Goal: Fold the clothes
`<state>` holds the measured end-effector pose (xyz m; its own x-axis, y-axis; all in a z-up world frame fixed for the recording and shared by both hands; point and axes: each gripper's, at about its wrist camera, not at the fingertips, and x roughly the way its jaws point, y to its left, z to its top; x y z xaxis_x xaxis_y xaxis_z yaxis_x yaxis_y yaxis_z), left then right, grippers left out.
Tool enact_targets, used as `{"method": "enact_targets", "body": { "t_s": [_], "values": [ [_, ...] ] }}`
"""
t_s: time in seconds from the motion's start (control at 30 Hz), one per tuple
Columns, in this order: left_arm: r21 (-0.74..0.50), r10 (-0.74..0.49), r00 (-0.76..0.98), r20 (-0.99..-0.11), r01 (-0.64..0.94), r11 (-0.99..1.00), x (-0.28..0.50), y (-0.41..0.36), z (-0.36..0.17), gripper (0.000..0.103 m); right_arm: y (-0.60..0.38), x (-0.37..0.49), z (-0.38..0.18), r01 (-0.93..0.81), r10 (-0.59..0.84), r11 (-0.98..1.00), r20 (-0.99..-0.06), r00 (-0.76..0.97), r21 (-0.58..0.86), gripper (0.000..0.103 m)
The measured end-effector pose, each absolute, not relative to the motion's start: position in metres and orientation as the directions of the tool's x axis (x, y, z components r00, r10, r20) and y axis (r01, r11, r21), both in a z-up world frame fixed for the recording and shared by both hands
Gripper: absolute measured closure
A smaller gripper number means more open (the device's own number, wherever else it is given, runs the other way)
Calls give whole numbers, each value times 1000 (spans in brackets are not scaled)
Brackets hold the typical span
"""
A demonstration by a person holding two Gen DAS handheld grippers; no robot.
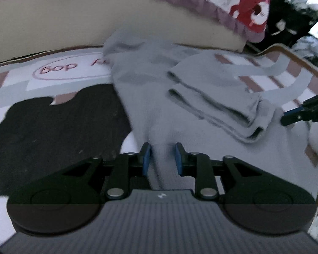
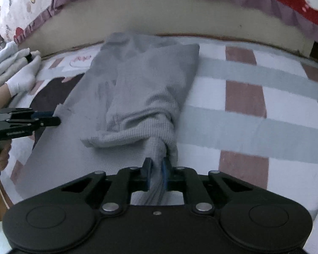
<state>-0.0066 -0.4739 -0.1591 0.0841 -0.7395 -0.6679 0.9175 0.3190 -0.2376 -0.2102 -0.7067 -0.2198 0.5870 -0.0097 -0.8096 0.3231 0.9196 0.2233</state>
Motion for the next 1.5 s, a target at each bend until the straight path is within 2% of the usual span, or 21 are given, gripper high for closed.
{"method": "enact_targets", "body": {
  "t_s": [0.07,0.17,0.27,0.37,0.4,0.43,0.53,0.7,0.83,1.03,1.23,1.33,1.4,1.5],
  "values": [
    [-238,-738,75,-671,921,310,-6,-480,-162,79,-708,-210,-219,321,-18,922,-805,593,216,91],
    [-219,-731,80,-677,927,305,-7,-486,-164,76,-709,-206,-222,336,-24,919,-820,572,207,85],
    [-254,-741,59,-669,918,303,-5,-489,-166,65,-709,-201,-224,345,-31,918,-830,557,196,82],
    [-264,-744,57,-665,915,306,-7,-492,-167,70,-706,-198,-226,327,-26,927,-837,547,185,81],
    [-265,-745,55,-665,915,304,-9,-491,-166,86,-705,-199,-226,319,-23,930,-838,545,182,81],
    [-272,-748,49,-662,914,300,-12,-489,-163,91,-705,-200,-226,314,-24,933,-837,546,178,78],
    [-284,-769,44,-638,915,288,-22,-478,-153,92,-705,-205,-223,314,-25,933,-837,547,177,66],
    [-325,-803,5,-596,913,248,-51,-444,-124,92,-700,-213,-215,292,-23,942,-833,553,167,65],
    [-336,-811,-76,-580,929,153,-85,-424,-103,92,-694,-220,-209,259,-6,951,-826,564,170,58],
    [-461,-841,-189,-508,884,80,-100,-402,-84,92,-685,-222,-206,231,-4,961,-831,556,150,52],
    [-546,-864,-268,-427,838,11,-97,-369,-84,92,-682,-220,-207,206,28,963,-826,564,173,51],
    [-544,-875,-195,-443,834,89,-91,-365,-91,91,-679,-218,-209,170,80,963,-827,557,208,51],
    [-557,-861,-104,-497,799,225,-78,-370,-106,91,-677,-214,-215,153,128,958,-838,530,243,51],
    [-664,-833,-82,-548,647,373,-52,-369,-136,91,-676,-202,-228,160,170,947,-857,487,279,51]
  ]
}}
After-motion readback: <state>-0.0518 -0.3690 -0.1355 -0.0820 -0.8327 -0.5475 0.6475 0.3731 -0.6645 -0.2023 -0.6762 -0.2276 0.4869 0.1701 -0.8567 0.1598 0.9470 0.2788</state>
